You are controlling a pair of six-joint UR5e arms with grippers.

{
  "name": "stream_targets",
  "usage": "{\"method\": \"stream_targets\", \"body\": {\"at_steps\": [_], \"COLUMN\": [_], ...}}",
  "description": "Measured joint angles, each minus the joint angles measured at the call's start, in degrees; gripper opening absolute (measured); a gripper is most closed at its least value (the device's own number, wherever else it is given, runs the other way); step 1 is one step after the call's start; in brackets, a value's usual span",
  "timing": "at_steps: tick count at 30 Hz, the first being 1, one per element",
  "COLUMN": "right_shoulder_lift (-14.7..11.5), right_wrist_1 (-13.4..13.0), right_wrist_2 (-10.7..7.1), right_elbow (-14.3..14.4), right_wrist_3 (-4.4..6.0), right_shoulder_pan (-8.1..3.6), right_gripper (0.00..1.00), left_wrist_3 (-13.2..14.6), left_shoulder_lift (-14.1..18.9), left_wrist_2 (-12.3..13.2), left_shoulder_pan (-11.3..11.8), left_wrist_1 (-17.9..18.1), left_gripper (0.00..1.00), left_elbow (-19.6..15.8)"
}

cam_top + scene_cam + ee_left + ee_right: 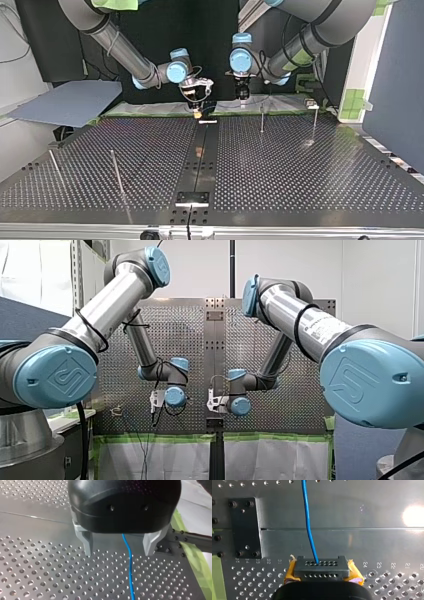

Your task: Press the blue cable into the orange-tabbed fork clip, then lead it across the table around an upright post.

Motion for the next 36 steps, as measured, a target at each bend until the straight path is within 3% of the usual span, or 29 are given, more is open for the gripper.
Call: {"method": "stream_targets", "body": {"at_steps": [9, 19, 28, 36], "right_shoulder_lift": [0.0, 0.0, 0.1, 0.2], "right_wrist_1": [0.5, 1.0, 0.8, 0.9], "right_wrist_2": [-0.06, -0.10, -0.09, -0.09], "right_elbow": [0.0, 0.0, 0.0, 0.0], "right_wrist_3": [0.00, -0.41, -0.59, -0.60], "right_shoulder_pan": [0.15, -0.19, 0.06, -0.06], "right_gripper": [0.00, 0.00, 0.00, 0.00], "left_wrist_3": [-0.1, -3.7, -2.1, -0.4], "left_shoulder_lift": [-3.3, -7.3, -7.4, -7.5], "left_wrist_2": [-0.2, -2.9, -3.2, -3.1], "left_shoulder_pan": [0.5, 1.2, 1.6, 1.6], "left_wrist_1": [-2.4, -4.3, -5.9, -7.3], "left_gripper": [1.00, 1.00, 1.00, 1.00], "left_elbow": [2.9, 8.4, 13.2, 13.7]}}
